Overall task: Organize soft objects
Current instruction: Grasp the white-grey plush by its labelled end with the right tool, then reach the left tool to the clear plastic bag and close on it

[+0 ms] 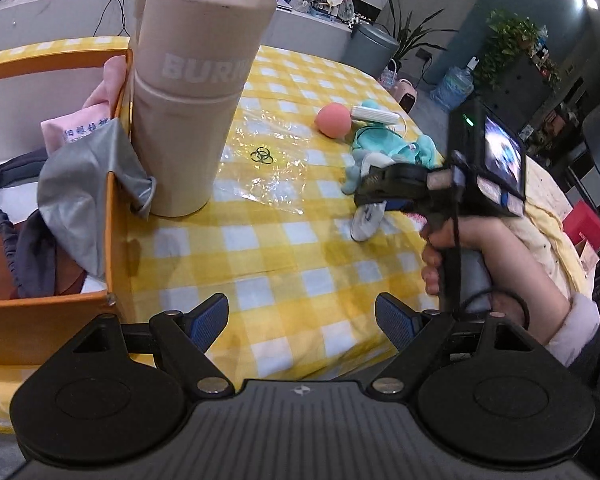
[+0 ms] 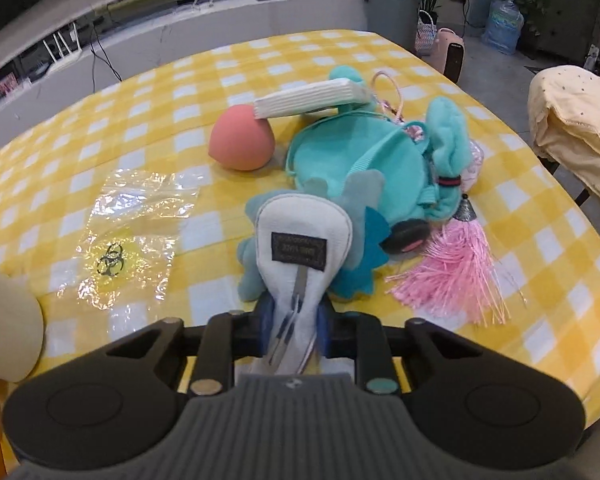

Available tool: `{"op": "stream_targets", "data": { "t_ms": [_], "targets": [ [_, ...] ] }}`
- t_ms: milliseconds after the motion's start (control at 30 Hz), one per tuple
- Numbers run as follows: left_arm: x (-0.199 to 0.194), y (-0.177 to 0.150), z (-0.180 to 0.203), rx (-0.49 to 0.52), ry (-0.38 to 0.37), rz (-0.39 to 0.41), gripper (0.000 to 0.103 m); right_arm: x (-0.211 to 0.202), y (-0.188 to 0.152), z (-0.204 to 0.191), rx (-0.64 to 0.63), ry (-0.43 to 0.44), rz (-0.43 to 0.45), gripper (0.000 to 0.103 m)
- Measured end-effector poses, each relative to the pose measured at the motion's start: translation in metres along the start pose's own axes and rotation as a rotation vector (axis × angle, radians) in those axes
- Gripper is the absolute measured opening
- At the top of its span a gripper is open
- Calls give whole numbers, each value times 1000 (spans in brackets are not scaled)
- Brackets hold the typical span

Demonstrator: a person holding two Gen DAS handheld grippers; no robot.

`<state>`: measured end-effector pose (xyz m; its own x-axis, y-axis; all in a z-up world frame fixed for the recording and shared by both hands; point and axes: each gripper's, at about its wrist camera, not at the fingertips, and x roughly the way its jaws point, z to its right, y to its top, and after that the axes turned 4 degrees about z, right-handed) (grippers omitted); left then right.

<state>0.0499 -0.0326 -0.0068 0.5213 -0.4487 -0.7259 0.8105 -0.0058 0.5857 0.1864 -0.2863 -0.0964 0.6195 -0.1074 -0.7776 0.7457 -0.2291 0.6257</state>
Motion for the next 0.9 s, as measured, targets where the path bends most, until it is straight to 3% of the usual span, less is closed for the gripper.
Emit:
{"op": "stream_targets", "data": {
  "t_ms": [133,233,433,600,700,900],
  "targets": [
    [13,6,1,-28,-12,-25,97,-13,-9,30,131,1,-18,14],
    [24,12,17,35,11,41,97,-28,-16,43,209,12,-20,11],
    [58,39,42,81,79,62,97,-36,-28,34,110,-20,20,9],
    [89,57,62,121,159,67,98,-29,-29,45,163,-15,17,10],
    [103,69,61,94,128,48,98,-29,-29,48,162,3,22,10],
    [130,77,59,104,264,28,98,-29,-30,48,157,0,29,10]
  ]
}}
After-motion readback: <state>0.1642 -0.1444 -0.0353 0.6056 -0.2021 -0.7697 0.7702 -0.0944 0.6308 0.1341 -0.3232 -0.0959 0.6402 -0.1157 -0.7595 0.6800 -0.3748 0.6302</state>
